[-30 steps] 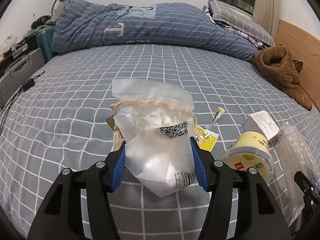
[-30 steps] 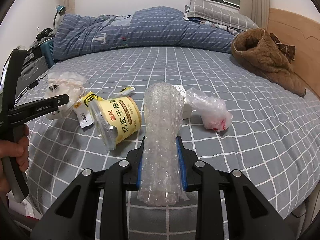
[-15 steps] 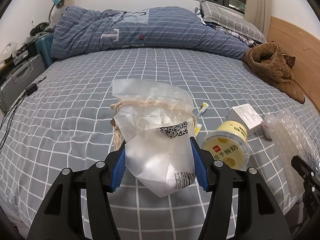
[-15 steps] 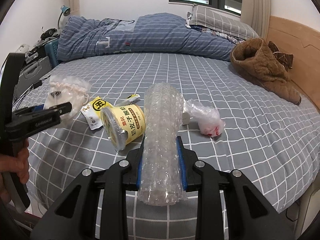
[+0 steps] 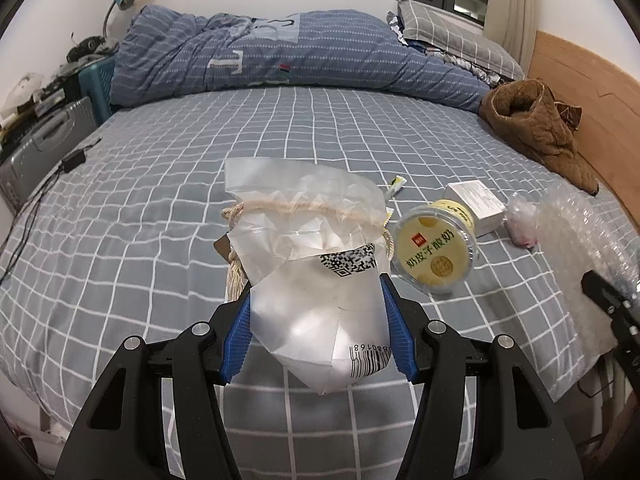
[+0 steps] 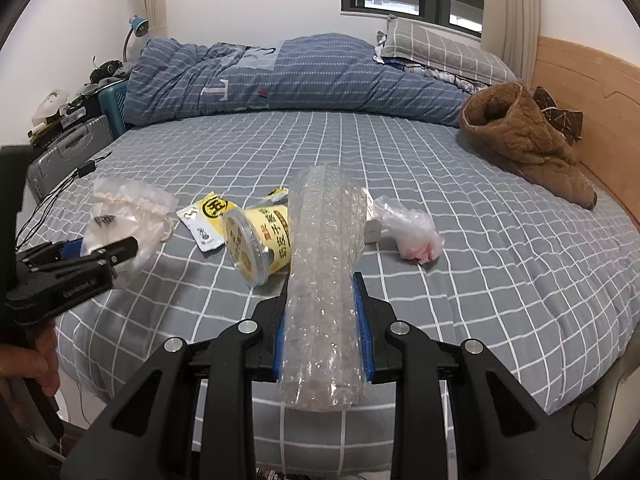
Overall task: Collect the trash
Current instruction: 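Carry the drawstring bag and bubble-wrap tube off the bed to the black bin, then open the left tool over the bin while the right tool releases the bubble wrap, then move both tools back up over the remaining trash on the bed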
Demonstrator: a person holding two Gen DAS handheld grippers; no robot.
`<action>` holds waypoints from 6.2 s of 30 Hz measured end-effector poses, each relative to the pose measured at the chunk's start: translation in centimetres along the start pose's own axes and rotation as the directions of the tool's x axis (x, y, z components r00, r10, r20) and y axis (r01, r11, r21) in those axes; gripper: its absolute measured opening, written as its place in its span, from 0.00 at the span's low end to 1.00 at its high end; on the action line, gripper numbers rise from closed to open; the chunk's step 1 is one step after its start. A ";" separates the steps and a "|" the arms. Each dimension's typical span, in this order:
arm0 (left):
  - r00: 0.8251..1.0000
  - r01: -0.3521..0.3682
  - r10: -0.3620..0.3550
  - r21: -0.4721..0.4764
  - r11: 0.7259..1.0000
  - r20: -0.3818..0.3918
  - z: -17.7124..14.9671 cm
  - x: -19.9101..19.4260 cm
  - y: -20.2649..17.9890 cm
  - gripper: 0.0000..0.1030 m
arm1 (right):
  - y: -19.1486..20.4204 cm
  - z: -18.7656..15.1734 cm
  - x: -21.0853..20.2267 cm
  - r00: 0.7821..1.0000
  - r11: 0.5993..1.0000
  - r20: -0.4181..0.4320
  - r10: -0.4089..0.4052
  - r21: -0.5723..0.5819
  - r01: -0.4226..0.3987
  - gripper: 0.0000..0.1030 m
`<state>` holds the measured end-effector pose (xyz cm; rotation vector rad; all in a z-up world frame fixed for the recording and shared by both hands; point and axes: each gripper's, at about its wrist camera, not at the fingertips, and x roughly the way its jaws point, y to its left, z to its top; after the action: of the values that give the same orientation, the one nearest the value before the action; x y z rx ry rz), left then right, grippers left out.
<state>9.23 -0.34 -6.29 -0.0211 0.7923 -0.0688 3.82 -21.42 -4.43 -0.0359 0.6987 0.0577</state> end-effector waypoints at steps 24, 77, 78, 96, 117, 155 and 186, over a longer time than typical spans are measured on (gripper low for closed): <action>1.000 0.017 -0.018 -0.021 1.000 -0.019 -5.6 -5.2 -0.7 0.55 | 0.8 -3.8 -4.5 1.000 1.000 -0.008 0.008 -0.005 -0.008 0.25; 0.989 0.037 -0.044 -0.054 0.998 -0.144 -19.9 -14.2 -1.7 0.55 | 3.8 -14.2 -11.5 0.992 0.998 -0.123 0.028 -0.049 -0.034 0.25; 0.988 0.037 -0.045 -0.056 0.998 -0.151 -20.1 -14.3 -1.7 0.55 | 3.7 -14.5 -11.5 0.991 0.998 -0.128 0.027 -0.047 -0.033 0.25; 0.959 0.059 -0.083 -0.095 0.994 -0.271 -24.1 -13.1 -2.1 0.55 | 3.9 -19.4 -11.1 0.959 0.997 -0.276 0.057 -0.026 -0.066 0.25; 0.907 0.026 -0.037 -0.032 0.999 -0.419 -26.8 -2.7 -3.1 0.55 | 4.9 -24.0 -2.0 0.866 0.991 -0.488 0.110 -0.012 -0.132 0.25; 0.909 -0.042 0.006 -0.079 0.996 -0.417 -27.8 -0.3 2.1 0.94 | 12.1 -24.0 2.1 0.816 0.971 -0.566 0.114 -0.111 -0.213 0.25; 0.954 -0.056 0.024 -0.101 0.993 -0.297 -24.6 -3.4 4.9 0.94 | 11.8 -20.9 0.2 0.908 0.973 -0.415 0.060 -0.180 -0.147 0.76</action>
<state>-10.39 4.97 -21.39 -0.0992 1.0958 0.0102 -10.21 -10.69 -20.69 -0.2172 1.1126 0.2315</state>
